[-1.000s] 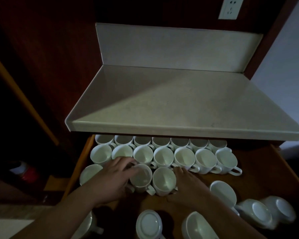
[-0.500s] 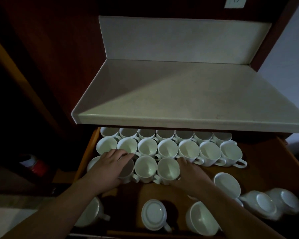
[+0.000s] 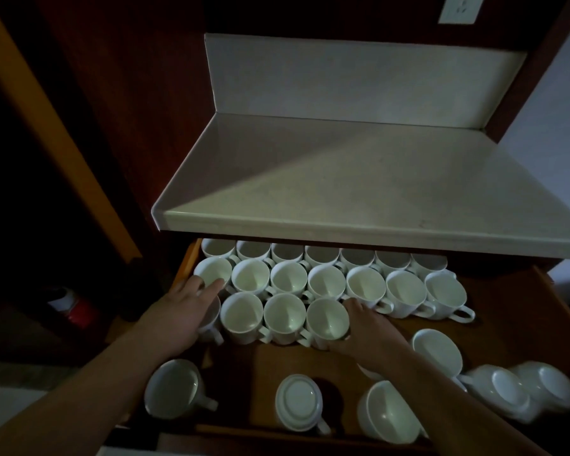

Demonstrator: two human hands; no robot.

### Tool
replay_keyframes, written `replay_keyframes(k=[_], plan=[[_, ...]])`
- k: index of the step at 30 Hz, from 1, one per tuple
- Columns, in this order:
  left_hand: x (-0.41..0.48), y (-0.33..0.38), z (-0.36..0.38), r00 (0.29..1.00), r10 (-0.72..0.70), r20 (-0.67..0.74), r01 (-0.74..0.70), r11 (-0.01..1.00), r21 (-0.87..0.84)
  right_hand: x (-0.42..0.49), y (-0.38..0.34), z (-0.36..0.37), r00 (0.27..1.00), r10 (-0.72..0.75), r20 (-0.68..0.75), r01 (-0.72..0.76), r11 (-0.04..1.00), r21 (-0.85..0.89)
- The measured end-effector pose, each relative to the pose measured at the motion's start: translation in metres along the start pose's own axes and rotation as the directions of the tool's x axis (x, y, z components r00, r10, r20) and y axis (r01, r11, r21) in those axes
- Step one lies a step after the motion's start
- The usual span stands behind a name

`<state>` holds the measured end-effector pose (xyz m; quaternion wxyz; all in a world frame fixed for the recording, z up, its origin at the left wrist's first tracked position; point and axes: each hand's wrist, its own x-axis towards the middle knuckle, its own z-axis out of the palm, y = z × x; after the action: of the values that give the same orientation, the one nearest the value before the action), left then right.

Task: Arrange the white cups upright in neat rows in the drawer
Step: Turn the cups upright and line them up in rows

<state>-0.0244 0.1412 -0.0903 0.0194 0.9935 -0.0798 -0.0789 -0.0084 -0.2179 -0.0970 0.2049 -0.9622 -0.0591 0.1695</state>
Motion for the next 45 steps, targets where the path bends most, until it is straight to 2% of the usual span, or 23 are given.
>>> replay_keyframes(k=[10,15,20,22,24,27,32,36,39,41,43,44,45], plan=[[-0.007,0.011,0.004,0.996,-0.011,-0.087,0.014,0.999,0.038,-0.002,-0.004,-0.001,1.000,-0.015,-0.005,0.015,0.999,-0.041],[0.003,0.052,-0.018,0.986,0.138,-0.093,-0.147,0.985,-0.095,-0.009,-0.001,-0.028,0.998,-0.049,0.036,0.054,0.990,-0.132],[0.031,0.129,-0.022,0.923,0.365,-0.125,-0.385,0.882,-0.270,-0.014,0.052,-0.030,0.996,0.033,0.085,-0.006,0.955,-0.295],[0.038,0.162,-0.015,0.876,0.460,-0.143,-0.482,0.842,-0.242,-0.024,0.052,-0.029,0.997,0.029,0.067,-0.006,0.946,-0.323],[0.044,0.185,-0.006,0.857,0.502,-0.120,-0.515,0.844,-0.149,-0.035,0.045,-0.035,0.998,0.039,0.042,-0.021,0.931,-0.365],[0.047,0.199,0.001,0.865,0.493,-0.096,-0.497,0.867,-0.029,-0.036,0.052,-0.037,0.999,0.051,0.012,-0.042,0.922,-0.384],[0.044,0.203,0.003,0.901,0.432,-0.034,-0.433,0.901,-0.030,-0.037,0.080,-0.050,0.999,0.054,-0.004,-0.052,0.920,-0.388],[0.041,0.211,0.006,0.927,0.372,-0.043,-0.371,0.928,0.036,-0.036,0.092,-0.057,0.999,0.024,0.027,-0.012,0.921,-0.389],[0.041,0.215,0.004,0.941,0.336,-0.052,-0.335,0.942,0.014,-0.037,0.094,-0.062,0.999,0.010,0.044,0.005,0.942,-0.335],[0.042,0.218,-0.001,0.949,0.312,-0.047,-0.314,0.948,-0.056,-0.039,0.096,-0.071,0.999,0.008,0.035,0.000,0.974,-0.227],[0.045,0.225,-0.011,0.978,0.207,-0.029,-0.208,0.946,-0.250,-0.043,0.095,-0.088,1.000,0.006,0.003,-0.006,0.998,-0.070],[0.047,0.230,-0.019,0.992,0.126,-0.026,-0.126,0.907,-0.401,-0.045,0.092,-0.099,1.000,0.002,-0.010,-0.002,1.000,0.004],[0.048,0.239,-0.031,0.999,0.049,0.002,-0.039,0.809,-0.586,-0.048,0.088,-0.109,1.000,0.002,-0.019,0.000,0.997,0.079]])
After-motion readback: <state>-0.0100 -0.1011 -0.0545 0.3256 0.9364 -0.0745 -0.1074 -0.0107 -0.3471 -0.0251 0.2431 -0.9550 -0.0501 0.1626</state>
